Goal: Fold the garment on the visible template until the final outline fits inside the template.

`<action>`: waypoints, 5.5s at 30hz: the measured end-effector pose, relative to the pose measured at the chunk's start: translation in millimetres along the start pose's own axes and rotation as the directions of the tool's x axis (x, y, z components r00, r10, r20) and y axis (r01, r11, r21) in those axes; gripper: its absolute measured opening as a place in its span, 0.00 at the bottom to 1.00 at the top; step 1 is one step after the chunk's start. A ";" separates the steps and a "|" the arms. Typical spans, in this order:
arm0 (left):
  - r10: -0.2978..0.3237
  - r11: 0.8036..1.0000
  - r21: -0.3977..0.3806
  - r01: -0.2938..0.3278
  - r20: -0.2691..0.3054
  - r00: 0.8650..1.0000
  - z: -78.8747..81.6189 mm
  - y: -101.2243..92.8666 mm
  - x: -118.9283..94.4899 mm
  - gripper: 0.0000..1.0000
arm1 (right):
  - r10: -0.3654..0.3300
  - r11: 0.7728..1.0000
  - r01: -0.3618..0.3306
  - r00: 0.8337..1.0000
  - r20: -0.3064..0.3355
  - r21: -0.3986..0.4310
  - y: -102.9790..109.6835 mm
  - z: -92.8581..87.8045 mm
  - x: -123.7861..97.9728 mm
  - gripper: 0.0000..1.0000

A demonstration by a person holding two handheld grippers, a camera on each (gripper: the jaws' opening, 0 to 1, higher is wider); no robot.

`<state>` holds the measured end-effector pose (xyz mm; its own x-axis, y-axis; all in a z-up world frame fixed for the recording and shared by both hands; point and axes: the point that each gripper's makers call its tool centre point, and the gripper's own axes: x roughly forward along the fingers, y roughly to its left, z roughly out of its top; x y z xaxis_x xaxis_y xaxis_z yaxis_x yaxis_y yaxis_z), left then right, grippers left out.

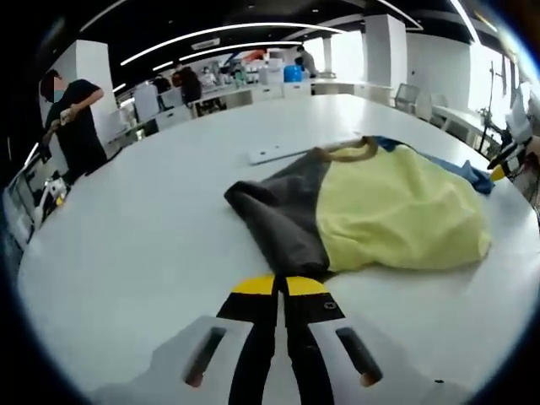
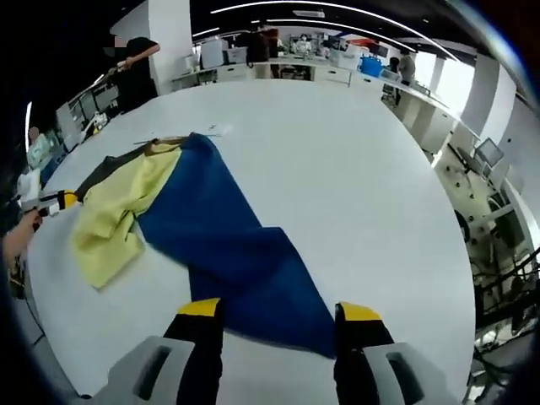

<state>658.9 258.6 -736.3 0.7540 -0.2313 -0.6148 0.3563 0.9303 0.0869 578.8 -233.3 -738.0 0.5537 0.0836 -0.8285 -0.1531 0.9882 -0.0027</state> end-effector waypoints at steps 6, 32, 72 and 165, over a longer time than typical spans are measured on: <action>0.000 1.000 0.003 0.000 -0.005 1.000 -1.5 -0.4 -1.0 0.00 | -0.040 0.999 0.041 0.999 -0.006 0.033 -12.0 -11.2 -0.3 0.39; 0.006 1.000 0.008 -0.006 -0.017 1.000 -3.0 0.7 -2.4 0.00 | -0.100 0.995 0.100 0.995 -0.026 -0.005 -37.4 -22.6 -5.7 0.00; -0.005 1.000 0.022 0.005 0.001 1.000 -4.2 5.8 -16.1 0.28 | -0.112 0.993 0.112 0.994 0.017 -0.032 -60.0 1.6 -4.5 0.47; -0.300 0.952 0.106 0.287 0.153 0.941 -13.1 -94.1 -150.3 0.93 | 0.558 0.677 -0.429 0.829 0.037 -0.599 270.1 33.2 -14.3 0.00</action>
<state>504.8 209.5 -662.3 0.6874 -0.5409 -0.4848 0.6138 0.7894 -0.0104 556.7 36.8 -708.3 0.4037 0.6255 -0.6677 -0.8310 0.5560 0.0184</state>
